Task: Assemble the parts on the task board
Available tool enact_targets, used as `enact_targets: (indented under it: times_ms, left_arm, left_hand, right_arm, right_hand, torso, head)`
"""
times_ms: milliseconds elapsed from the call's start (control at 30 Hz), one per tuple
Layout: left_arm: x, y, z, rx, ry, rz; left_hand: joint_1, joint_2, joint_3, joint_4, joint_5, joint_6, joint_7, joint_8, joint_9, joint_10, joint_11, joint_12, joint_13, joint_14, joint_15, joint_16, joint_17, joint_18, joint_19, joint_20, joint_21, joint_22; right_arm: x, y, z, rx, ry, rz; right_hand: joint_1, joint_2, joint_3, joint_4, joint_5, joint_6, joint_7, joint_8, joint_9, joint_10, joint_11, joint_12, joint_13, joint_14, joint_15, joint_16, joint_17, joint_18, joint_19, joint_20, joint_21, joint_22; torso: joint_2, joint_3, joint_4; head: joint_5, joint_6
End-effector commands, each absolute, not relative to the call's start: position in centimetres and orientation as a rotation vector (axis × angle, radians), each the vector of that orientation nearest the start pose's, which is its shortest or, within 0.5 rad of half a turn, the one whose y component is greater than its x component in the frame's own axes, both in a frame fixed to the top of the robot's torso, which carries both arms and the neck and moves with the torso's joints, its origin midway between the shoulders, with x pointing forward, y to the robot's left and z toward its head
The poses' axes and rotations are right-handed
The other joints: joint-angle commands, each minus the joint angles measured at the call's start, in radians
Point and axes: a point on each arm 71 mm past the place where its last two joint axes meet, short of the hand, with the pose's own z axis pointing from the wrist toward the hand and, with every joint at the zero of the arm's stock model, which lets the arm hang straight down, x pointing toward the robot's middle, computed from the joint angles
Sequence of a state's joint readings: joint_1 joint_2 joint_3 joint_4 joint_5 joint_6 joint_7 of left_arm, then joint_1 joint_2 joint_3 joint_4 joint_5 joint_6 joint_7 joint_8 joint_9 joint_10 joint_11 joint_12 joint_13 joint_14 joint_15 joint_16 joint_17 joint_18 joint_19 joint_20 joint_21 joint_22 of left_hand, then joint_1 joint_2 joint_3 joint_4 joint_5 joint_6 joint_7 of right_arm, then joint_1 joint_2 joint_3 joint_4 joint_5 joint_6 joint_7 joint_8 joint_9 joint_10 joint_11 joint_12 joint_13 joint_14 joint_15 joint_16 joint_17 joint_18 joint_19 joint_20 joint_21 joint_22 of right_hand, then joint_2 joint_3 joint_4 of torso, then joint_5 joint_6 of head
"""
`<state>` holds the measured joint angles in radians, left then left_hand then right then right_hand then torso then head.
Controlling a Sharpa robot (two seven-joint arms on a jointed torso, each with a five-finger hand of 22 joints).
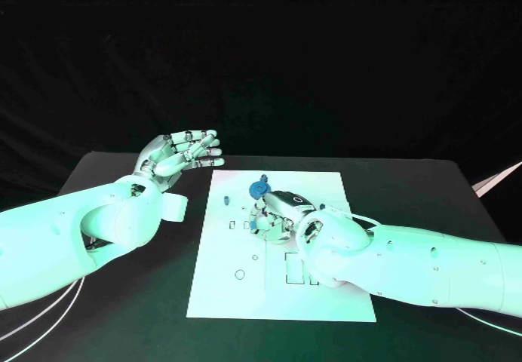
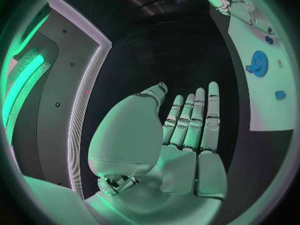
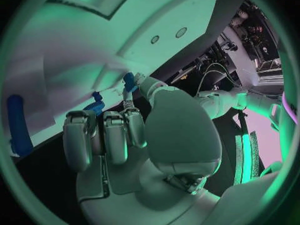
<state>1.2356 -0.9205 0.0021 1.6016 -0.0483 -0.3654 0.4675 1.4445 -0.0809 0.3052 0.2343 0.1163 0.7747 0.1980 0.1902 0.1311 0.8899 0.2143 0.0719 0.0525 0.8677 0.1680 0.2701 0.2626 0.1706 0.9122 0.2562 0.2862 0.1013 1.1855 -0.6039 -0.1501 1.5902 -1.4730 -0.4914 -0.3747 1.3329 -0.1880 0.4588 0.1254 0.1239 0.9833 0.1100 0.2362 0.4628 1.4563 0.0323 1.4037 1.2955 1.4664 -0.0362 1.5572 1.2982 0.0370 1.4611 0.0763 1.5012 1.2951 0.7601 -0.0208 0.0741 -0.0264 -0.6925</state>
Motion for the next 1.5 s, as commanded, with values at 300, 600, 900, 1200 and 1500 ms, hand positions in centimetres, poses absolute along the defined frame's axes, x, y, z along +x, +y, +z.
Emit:
enact_targets:
  times_ms: [300, 600, 900, 1200, 1500]
  left_arm:
    - [48.52, 22.72, -13.26, -0.988, 1.267, -1.573]
    - [48.52, 22.77, -13.26, -0.989, 1.267, -1.572]
    - [48.51, 22.82, -13.27, -0.989, 1.267, -1.571]
    - [48.52, 22.9, -13.27, -0.99, 1.267, -1.568]
    - [48.55, 22.96, -13.31, -0.993, 1.269, -1.563]
  left_hand:
    - [0.005, -0.001, 0.011, -0.006, 0.013, -0.016, 0.046, 0.006, 0.014, -0.005, -0.004, -0.005, 0.013, -0.009, -0.002, -0.003, 0.016, 0.011, -0.006, 0.004, 0.006, -0.003]
    - [0.004, -0.001, 0.013, -0.008, 0.013, -0.015, 0.045, 0.007, 0.015, -0.002, -0.004, -0.004, 0.014, -0.008, -0.002, -0.002, 0.018, 0.011, -0.006, 0.003, 0.006, -0.003]
    - [0.004, -0.001, 0.013, -0.008, 0.013, -0.015, 0.045, 0.007, 0.015, -0.002, -0.004, -0.004, 0.014, -0.008, -0.002, -0.002, 0.018, 0.011, -0.006, 0.003, 0.006, -0.003]
    - [0.004, -0.001, 0.013, -0.008, 0.013, -0.015, 0.045, 0.007, 0.015, -0.002, -0.004, -0.004, 0.014, -0.008, -0.002, -0.002, 0.018, 0.011, -0.006, 0.003, 0.006, -0.003]
    - [0.003, -0.002, 0.014, -0.009, 0.013, -0.015, 0.046, 0.007, 0.015, -0.003, -0.004, -0.004, 0.013, -0.009, -0.002, -0.002, 0.018, 0.011, -0.006, 0.003, 0.006, -0.003]
  right_arm:
    - [44.51, -7.9, -21.58, -0.095, 1.674, 0.711]
    - [44.49, -7.83, -21.65, -0.106, 1.675, 0.716]
    - [44.57, -7.89, -21.76, -0.11, 1.683, 0.713]
    - [44.55, -7.87, -21.74, -0.111, 1.68, 0.72]
    - [44.4, -8.07, -21.48, -0.099, 1.654, 0.733]
  right_hand:
    - [-0.047, 0.015, 0.06, -0.003, 0.012, 0.014, -0.004, 0.043, 0.037, 0.007, -0.006, 0.009, 0.147, 0.104, -0.005, 0.014, 0.273, -0.022, 0.082, -0.012, 0.012, 0.235]
    - [-0.059, -0.002, 0.055, -0.004, 0.012, -0.001, 0.003, 0.037, 0.033, -0.002, -0.001, -0.002, 0.14, 0.104, -0.001, 0.014, 0.273, -0.021, 0.08, -0.01, 0.006, 0.231]
    - [-0.07, -0.019, 0.056, -0.006, 0.013, -0.037, 0.019, 0.017, 0.021, -0.02, 0.013, -0.025, 0.123, 0.104, 0.01, 0.013, 0.272, -0.018, 0.075, -0.001, -0.005, 0.225]
    - [-0.077, -0.045, 0.049, -0.01, 0.013, -0.097, 0.043, -0.022, -0.001, -0.07, 0.035, -0.088, 0.075, 0.103, 0.028, 0.011, 0.266, -0.014, 0.067, 0.016, -0.022, 0.214]
    - [-0.062, -0.046, -0.071, 0.008, 0.017, -0.157, 0.061, -0.07, -0.036, -0.091, 0.053, -0.107, 0.057, 0.102, 0.044, 0.01, 0.265, -0.012, 0.064, 0.034, -0.031, 0.21]
  torso:
    - [0.0, -0.001, 0.0002]
    - [0.0, -0.0009, 0.0]
    - [0.0, -0.0007, -0.0004]
    - [0.0, -0.0007, 0.0003]
    - [0.0, -0.0007, 0.0005]
  head:
    - [0.002, -0.001]
    - [0.002, 0.0]
    - [0.003, 0.0]
    - [0.005, 0.002]
    - [0.005, 0.003]
